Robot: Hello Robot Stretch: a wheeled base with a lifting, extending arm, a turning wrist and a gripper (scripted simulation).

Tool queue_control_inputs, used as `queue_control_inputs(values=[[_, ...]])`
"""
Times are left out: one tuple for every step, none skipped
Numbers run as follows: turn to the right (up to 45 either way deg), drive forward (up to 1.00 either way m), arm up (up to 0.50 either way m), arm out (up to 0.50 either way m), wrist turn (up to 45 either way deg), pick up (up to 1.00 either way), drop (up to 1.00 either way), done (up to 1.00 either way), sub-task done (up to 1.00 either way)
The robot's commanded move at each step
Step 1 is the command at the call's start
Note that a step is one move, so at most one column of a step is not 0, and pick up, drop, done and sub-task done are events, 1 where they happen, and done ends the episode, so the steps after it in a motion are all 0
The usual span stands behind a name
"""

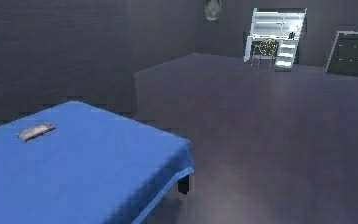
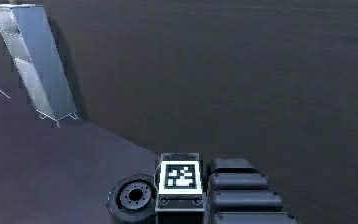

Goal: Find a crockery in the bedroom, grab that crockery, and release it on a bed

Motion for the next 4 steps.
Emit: queue_control_inputs(values=[[18.0, 0.00, 0.00, 0.00, 0.0, 0.00, 0.00, 0.00, 0.00], [-45.0, 0.00, 0.00, 0.00, 0.0, 0.00, 0.00, 0.00, 0.00], [-45.0, 0.00, 0.00, 0.00, 0.0, 0.00, 0.00, 0.00, 0.00], [-45.0, 0.00, 0.00, 0.00, 0.0, 0.00, 0.00, 0.00, 0.00]])
